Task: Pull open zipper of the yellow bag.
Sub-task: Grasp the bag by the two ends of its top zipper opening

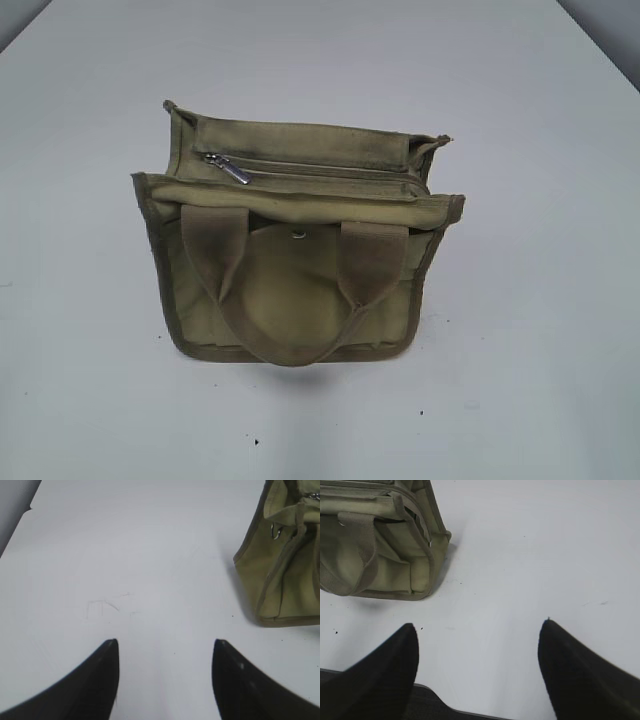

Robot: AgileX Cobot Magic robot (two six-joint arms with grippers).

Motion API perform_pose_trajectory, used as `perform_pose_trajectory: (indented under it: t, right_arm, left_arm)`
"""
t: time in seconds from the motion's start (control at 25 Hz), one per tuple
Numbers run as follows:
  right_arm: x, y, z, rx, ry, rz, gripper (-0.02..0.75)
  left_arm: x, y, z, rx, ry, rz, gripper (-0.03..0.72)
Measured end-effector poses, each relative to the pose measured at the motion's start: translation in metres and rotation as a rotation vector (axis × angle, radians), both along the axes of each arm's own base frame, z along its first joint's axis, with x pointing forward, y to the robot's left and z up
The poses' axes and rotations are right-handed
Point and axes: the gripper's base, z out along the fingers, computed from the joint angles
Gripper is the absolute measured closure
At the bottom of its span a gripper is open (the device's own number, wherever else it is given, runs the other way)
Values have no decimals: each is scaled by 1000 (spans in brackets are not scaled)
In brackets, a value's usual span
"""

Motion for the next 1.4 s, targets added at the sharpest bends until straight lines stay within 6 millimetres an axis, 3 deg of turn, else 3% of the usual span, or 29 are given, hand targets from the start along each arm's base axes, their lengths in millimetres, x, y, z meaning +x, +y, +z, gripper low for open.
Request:
perform_pose_trajectory:
  t: [1.4]
  right_arm:
    - [0, 0, 0, 0, 0, 0, 161]
  left_arm:
    - [0, 0, 0, 0, 0, 0, 234]
